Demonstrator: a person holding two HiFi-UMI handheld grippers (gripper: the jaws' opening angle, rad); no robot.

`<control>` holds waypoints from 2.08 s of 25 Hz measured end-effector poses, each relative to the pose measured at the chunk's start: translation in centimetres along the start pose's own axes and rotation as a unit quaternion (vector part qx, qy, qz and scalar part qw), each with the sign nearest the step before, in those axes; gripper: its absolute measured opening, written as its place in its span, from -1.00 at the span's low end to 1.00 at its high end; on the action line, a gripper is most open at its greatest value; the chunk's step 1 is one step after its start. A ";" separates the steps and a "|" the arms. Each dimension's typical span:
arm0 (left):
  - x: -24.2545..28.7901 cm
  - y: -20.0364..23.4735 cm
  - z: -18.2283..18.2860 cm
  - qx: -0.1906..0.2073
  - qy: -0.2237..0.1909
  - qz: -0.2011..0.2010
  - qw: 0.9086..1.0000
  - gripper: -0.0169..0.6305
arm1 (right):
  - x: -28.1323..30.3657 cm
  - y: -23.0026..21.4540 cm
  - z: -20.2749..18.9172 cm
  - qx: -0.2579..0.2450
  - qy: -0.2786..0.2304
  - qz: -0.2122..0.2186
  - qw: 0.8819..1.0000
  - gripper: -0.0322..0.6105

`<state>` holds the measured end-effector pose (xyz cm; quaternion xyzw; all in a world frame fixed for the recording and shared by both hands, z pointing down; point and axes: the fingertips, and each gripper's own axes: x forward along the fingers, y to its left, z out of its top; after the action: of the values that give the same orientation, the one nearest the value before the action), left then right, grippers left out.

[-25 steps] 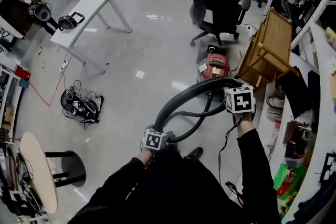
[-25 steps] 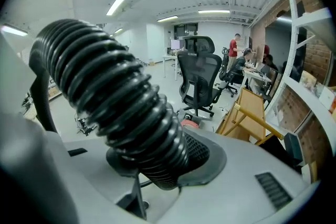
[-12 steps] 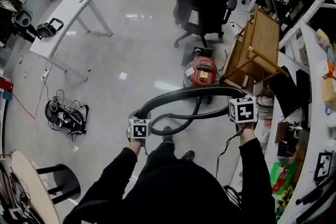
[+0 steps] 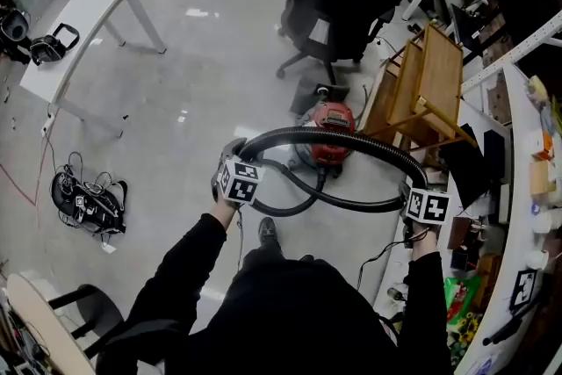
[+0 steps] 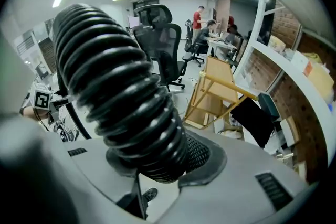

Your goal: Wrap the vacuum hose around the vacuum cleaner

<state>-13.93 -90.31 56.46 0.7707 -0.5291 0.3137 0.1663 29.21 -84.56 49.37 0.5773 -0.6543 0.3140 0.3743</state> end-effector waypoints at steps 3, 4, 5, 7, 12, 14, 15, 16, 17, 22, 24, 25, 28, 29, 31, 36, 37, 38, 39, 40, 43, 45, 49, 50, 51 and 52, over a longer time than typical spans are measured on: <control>2.1 -0.5 2.4 0.033 -0.008 -0.034 0.999 -0.40 | 1.1 -0.8 -0.8 0.044 0.015 -0.002 0.999 -0.40; 2.7 -0.6 3.0 0.040 -0.008 -0.041 0.998 -0.41 | 1.6 -1.1 -1.1 0.054 0.022 -0.003 0.998 -0.40; 3.3 -0.6 3.5 0.046 -0.006 -0.046 0.998 -0.41 | 2.1 -1.4 -1.4 0.060 0.029 -0.005 0.998 -0.40; 4.6 -0.4 4.1 0.058 0.002 -0.052 0.997 -0.42 | 3.4 -2.3 -1.9 0.062 0.045 -0.009 0.997 -0.40; 8.7 0.0 5.3 0.107 0.031 -0.060 0.992 -0.42 | 8.0 -5.3 -2.2 0.045 0.078 -0.015 0.996 -0.40; 10.5 -0.2 6.1 0.131 0.045 -0.062 0.988 -0.43 | 10.3 -6.7 -1.8 0.042 0.086 -0.012 0.995 -0.40; 11.4 -0.5 6.5 0.142 0.054 -0.062 0.986 -0.43 | 11.5 -7.4 -1.6 0.042 0.089 -0.009 0.995 -0.40; 12.2 -0.8 6.8 0.150 0.064 -0.063 0.985 -0.43 | 12.7 -8.2 -1.4 0.044 0.092 -0.006 0.995 -0.40; 13.1 -1.2 7.2 0.157 0.076 -0.064 0.983 -0.44 | 13.9 -9.0 -1.4 0.048 0.097 -0.002 0.994 -0.40; 17.2 -3.2 9.2 0.185 0.127 -0.061 0.973 -0.44 | 19.6 -13.2 -2.0 0.072 0.132 0.020 0.988 -0.39; 19.6 -3.8 10.6 0.201 0.141 -0.055 0.968 -0.44 | 21.8 -15.2 -1.9 0.069 0.144 0.019 0.987 -0.39; 20.8 -4.2 11.2 0.209 0.146 -0.052 0.965 -0.44 | 22.9 -16.2 -2.0 0.064 0.151 0.017 0.986 -0.39; 24.6 -5.4 12.1 0.223 0.160 -0.044 0.960 -0.44 | 26.3 -18.7 -2.9 0.050 0.180 0.009 0.982 -0.40; 25.8 -5.7 12.1 0.225 0.165 -0.042 0.959 -0.44 | 27.5 -19.2 -3.2 0.051 0.189 0.007 0.981 -0.40; 28.4 -6.1 11.6 0.231 0.172 -0.044 0.957 -0.44 | 29.9 -19.8 -3.9 0.060 0.203 -0.002 0.977 -0.40; 36.1 -6.4 8.6 0.257 0.174 -0.067 0.948 -0.44 | 36.4 -20.9 -5.2 0.064 0.223 -0.028 0.972 -0.41; 37.8 -6.1 8.0 0.264 0.173 -0.072 0.946 -0.44 | 37.6 -20.9 -5.4 0.065 0.226 -0.032 0.971 -0.41; 39.5 -5.8 7.4 0.271 0.172 -0.076 0.944 -0.44 | 38.8 -20.9 -5.5 0.066 0.229 -0.036 0.970 -0.41; 41.2 -5.4 6.8 0.278 0.173 -0.081 0.942 -0.44 | 39.9 -20.7 -5.7 0.068 0.232 -0.039 0.970 -0.41; 42.7 -5.1 6.3 0.284 0.174 -0.085 0.939 -0.44 | 40.8 -20.5 -6.1 0.070 0.235 -0.042 0.969 -0.41; 46.7 -4.8 5.1 0.297 0.178 -0.100 0.933 -0.44 | 43.2 -20.1 -7.2 0.077 0.240 -0.047 0.967 -0.41; 49.1 -4.8 4.8 0.308 0.176 -0.107 0.929 -0.44 | 44.9 -19.9 -7.2 0.087 0.236 -0.046 0.967 -0.41; 53.6 -4.3 4.3 0.319 0.176 -0.108 0.925 -0.44 | 48.3 -19.9 -7.2 0.093 0.225 -0.044 0.969 -0.41; 54.5 -4.3 4.0 0.322 0.179 -0.109 0.923 -0.44 | 49.0 -20.0 -7.4 0.091 0.225 -0.045 0.969 -0.41; 55.2 -4.4 3.5 0.324 0.182 -0.112 0.921 -0.44 | 49.6 -20.0 -7.7 0.091 0.226 -0.045 0.969 -0.41; 55.9 -4.6 3.0 0.327 0.185 -0.115 0.920 -0.44 | 50.1 -20.0 -8.1 0.092 0.227 -0.045 0.968 -0.41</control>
<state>4.78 -130.05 91.39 0.7659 -0.2644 0.5851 0.0349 47.40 -106.54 95.86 0.5514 -0.4940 0.4785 0.4723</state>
